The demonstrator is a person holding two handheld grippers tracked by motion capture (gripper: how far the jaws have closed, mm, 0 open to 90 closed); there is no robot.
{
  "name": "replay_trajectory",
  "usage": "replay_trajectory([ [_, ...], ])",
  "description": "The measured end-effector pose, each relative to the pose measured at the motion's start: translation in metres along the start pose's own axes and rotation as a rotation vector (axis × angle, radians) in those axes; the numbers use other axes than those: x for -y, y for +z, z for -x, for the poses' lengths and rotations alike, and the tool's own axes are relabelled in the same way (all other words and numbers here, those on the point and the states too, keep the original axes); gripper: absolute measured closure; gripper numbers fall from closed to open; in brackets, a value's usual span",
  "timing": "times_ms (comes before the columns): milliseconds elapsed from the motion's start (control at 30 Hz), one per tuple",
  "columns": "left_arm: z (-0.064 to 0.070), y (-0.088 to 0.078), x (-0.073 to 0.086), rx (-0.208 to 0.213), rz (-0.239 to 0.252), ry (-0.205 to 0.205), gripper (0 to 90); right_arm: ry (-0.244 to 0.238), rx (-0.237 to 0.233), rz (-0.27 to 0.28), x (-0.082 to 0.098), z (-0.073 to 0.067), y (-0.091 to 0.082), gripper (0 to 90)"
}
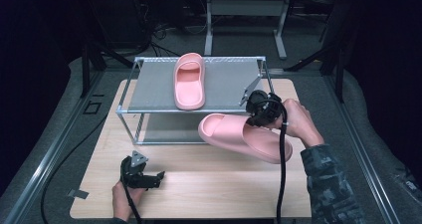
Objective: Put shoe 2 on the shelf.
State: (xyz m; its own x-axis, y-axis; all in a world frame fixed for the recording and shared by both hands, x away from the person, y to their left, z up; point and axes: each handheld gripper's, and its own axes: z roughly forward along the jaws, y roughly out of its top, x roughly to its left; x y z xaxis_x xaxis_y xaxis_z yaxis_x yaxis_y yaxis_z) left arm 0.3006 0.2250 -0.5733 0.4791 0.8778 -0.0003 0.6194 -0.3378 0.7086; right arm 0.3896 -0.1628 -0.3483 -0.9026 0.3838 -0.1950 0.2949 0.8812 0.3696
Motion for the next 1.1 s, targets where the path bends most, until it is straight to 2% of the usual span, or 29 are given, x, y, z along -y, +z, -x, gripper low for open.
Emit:
replay_trajectory([
  [100,0.000,0.000,0.000,-0.001,0.000,-0.001,0.4,-0.011,0.003,0.002,-0.001,0.002,-0.005,84.0],
  [400,0.000,0.000,0.000,-0.006,-0.003,0.002,0.8,0.008,0.016,0.024,-0.004,0.008,-0.022,83.9],
  [500,0.001,0.000,0.000,-0.006,-0.001,0.000,0.8,0.017,-0.009,0.044,-0.005,0.010,-0.028,84.0],
  [667,0.001,0.000,0.000,-0.006,-0.001,-0.001,0.8,0.020,0.018,0.036,-0.009,0.013,-0.037,84.0],
  [867,0.001,0.000,0.000,-0.007,-0.001,-0.001,0.8,0.067,0.069,0.019,-0.017,0.016,-0.045,84.0],
  [1100,0.001,0.000,0.000,-0.007,0.001,-0.004,0.8,0.192,0.157,-0.004,-0.030,0.022,-0.051,84.1],
])
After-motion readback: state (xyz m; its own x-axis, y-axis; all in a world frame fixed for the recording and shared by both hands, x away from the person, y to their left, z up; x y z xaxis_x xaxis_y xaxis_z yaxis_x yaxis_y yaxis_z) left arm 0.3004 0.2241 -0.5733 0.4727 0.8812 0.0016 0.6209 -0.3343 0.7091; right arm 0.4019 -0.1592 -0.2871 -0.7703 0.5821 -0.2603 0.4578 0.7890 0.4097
